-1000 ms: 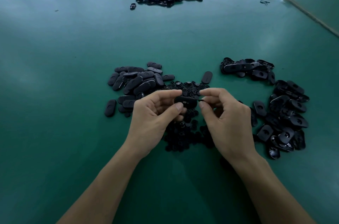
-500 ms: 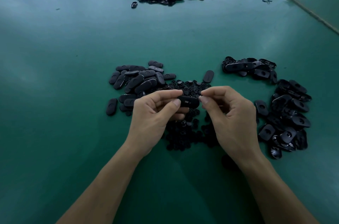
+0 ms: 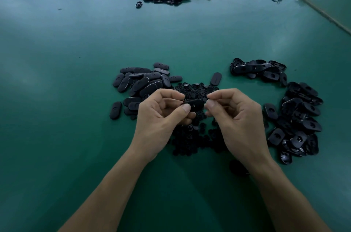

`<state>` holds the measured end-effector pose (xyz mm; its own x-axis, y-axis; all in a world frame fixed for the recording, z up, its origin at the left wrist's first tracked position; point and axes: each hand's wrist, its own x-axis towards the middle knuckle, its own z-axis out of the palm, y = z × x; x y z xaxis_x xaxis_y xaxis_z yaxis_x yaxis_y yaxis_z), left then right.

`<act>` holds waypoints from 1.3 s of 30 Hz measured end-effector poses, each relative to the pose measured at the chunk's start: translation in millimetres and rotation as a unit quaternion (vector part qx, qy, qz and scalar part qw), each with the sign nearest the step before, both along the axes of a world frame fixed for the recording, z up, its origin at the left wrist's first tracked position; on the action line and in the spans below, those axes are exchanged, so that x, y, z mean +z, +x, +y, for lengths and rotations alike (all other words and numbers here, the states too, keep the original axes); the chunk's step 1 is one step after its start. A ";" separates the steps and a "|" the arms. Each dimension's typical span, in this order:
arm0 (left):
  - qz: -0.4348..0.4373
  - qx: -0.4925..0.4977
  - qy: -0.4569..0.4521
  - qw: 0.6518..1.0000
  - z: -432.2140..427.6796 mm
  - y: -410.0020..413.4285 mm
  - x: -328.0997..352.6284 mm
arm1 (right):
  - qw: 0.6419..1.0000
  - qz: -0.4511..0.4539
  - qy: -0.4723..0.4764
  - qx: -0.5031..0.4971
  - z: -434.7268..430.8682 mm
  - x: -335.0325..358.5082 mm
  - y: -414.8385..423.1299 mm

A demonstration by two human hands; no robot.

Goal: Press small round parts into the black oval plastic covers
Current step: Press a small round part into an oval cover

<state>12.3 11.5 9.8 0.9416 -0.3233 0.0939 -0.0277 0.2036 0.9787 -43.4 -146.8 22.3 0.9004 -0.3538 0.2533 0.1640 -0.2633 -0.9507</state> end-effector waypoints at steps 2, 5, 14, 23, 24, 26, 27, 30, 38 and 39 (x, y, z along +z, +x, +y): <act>-0.013 -0.009 0.022 1.000 0.9 0.2 -0.2 | 1.000 0.001 0.003 0.015 1.3 -0.4 0.3; -0.039 -0.033 0.063 0.997 1.1 -0.1 -1.4 | 1.000 -0.015 0.002 0.024 1.6 -0.1 0.4; -0.105 -0.030 0.080 0.991 -2.4 -3.2 3.4 | 0.998 -0.056 0.004 0.027 3.8 2.5 -0.8; -0.015 0.024 0.022 0.999 1.3 -0.4 0.7 | 1.000 -0.027 -0.006 0.005 4.7 3.1 -1.9; -0.015 0.023 0.020 0.999 0.8 -0.8 0.9 | 1.000 -0.023 -0.001 0.002 4.7 2.9 -2.1; -0.008 0.023 0.011 1.000 -0.4 -2.1 1.9 | 1.000 -0.012 0.010 -0.004 5.0 2.4 -2.4; 0.000 0.027 0.003 1.000 -1.2 -2.6 2.8 | 1.000 -0.008 0.012 -0.006 5.1 2.1 -2.2; 0.020 0.042 -0.012 0.999 -3.2 -3.7 4.9 | 1.000 -0.001 0.001 -0.002 4.9 1.1 -1.7; -0.006 0.052 0.000 0.999 -3.8 -4.7 4.7 | 0.999 -0.004 -0.030 0.012 6.2 2.8 -3.0; -0.013 0.050 0.004 0.999 -3.7 -4.8 4.6 | 0.999 -0.001 -0.030 0.012 6.3 2.8 -3.0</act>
